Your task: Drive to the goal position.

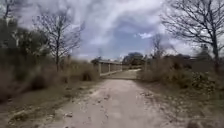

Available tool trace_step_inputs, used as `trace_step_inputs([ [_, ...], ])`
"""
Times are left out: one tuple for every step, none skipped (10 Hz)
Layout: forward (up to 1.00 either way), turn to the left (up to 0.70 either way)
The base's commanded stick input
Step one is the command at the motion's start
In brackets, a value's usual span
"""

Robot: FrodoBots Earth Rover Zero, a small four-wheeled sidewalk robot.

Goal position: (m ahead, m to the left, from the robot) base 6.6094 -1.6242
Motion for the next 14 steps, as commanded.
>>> trace_step_inputs([
  [0.5, -0.5],
  [0.5, -0.37],
  [0.5, -0.06],
  [0.5, 0.0],
  [0.5, 0.0],
  [0.5, 0.0],
  [0.5, 0.0],
  [0.5, 0.0],
  [0.5, 0.0],
  [0.5, 0.0],
  [0.5, 0.0],
  [0.5, 0.0],
  [0.5, 0.0],
  [0.5, 0.0],
])
